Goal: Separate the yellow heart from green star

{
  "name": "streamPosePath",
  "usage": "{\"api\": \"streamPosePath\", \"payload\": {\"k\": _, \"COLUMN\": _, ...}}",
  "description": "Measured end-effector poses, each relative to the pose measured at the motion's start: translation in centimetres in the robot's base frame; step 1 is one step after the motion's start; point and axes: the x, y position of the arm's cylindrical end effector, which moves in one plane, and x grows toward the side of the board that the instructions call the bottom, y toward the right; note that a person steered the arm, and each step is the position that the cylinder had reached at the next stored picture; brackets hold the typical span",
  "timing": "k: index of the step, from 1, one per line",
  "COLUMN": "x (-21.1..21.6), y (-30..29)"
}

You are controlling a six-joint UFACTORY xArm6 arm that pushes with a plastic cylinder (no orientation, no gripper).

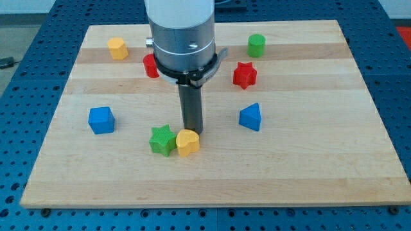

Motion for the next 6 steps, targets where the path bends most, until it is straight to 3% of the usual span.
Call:
{"api": "streamPosePath", "payload": {"k": 2, "x": 1.7, "y": -2.6}}
{"api": "streamPosePath", "payload": {"k": 4, "x": 4.6, "y": -1.4}}
{"api": "streamPosePath", "payload": {"k": 6, "x": 4.6, "y": -0.6}}
